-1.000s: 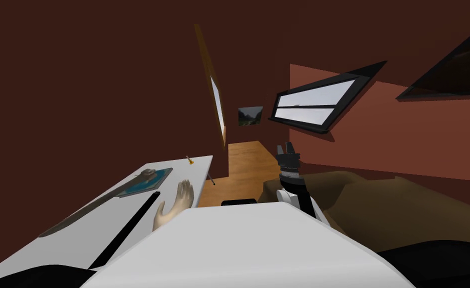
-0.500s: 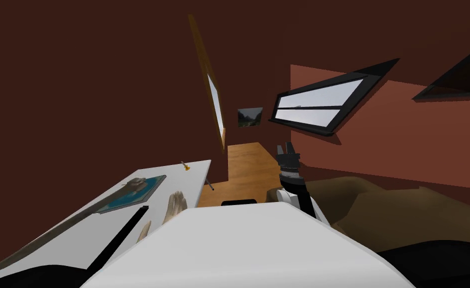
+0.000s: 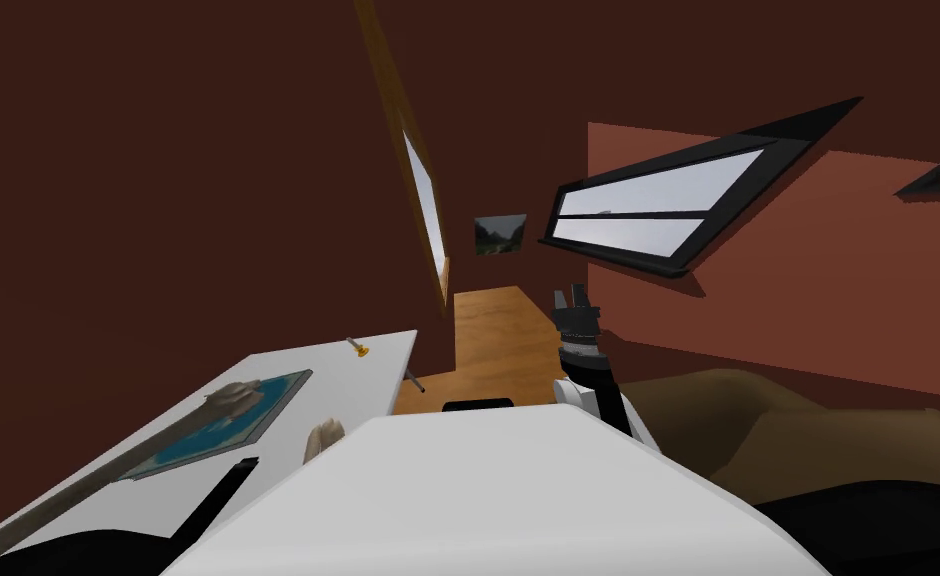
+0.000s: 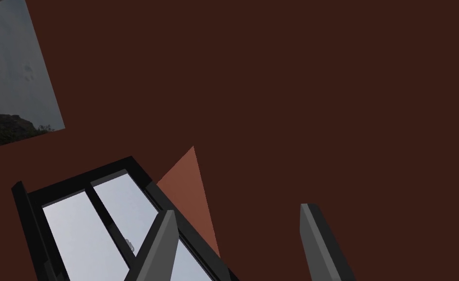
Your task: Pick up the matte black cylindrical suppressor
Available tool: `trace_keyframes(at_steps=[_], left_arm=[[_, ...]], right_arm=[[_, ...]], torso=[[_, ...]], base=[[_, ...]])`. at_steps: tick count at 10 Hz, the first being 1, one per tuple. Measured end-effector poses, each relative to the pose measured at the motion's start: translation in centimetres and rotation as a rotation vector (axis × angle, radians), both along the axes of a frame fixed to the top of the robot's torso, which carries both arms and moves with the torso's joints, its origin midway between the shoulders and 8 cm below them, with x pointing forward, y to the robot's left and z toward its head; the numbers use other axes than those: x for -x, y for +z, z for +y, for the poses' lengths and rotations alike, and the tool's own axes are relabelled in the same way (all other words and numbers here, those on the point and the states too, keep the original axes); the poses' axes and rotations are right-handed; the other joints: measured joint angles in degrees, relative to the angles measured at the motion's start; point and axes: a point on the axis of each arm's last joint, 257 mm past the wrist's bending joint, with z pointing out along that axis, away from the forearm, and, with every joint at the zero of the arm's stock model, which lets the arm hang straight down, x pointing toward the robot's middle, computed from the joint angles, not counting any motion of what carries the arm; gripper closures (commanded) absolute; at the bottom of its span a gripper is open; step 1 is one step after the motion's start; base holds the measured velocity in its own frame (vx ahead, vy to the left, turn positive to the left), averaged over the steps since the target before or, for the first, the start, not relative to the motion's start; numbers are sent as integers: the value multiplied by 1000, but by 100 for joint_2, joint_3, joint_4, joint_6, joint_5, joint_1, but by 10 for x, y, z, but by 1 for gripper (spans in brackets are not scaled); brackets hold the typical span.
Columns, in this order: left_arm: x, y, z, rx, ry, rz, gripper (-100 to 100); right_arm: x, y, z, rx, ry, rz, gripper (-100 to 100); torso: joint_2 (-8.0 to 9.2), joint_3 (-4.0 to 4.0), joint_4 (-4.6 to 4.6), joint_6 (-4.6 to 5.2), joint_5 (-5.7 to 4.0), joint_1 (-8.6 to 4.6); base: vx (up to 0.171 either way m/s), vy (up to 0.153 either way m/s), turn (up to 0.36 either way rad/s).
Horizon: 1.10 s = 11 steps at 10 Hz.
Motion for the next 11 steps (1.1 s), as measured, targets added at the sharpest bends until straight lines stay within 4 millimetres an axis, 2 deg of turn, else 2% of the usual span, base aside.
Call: trace_keyframes(at_steps=[2, 4, 5, 6, 11], left_arm=[[7, 0, -8, 50, 52, -30, -100], [10, -1, -15, 85, 86, -54, -100], [10, -1, -15, 88, 87, -55, 0], [10, -1, -15, 87, 86, -55, -100], [0, -11, -21, 87, 120, -53, -100]], right_arm=[[0, 0, 0, 0, 0, 0, 0], [0, 0, 0, 0, 0, 0, 0], [0, 0, 0, 0, 0, 0, 0], [0, 0, 0, 0, 0, 0, 0], [0, 0, 0, 0, 0, 0, 0]], torso=[[-1, -1, -1, 1, 4, 18], [23, 12, 4, -1, 4, 15], [48, 26, 9, -1, 2, 6], [65, 36, 14, -2, 1, 1], [108, 62, 24, -2, 3, 6]], base=[[176, 54, -31], [83, 29, -12], [11, 4, -2], [-60, 6, -104], [-78, 17, -73]])
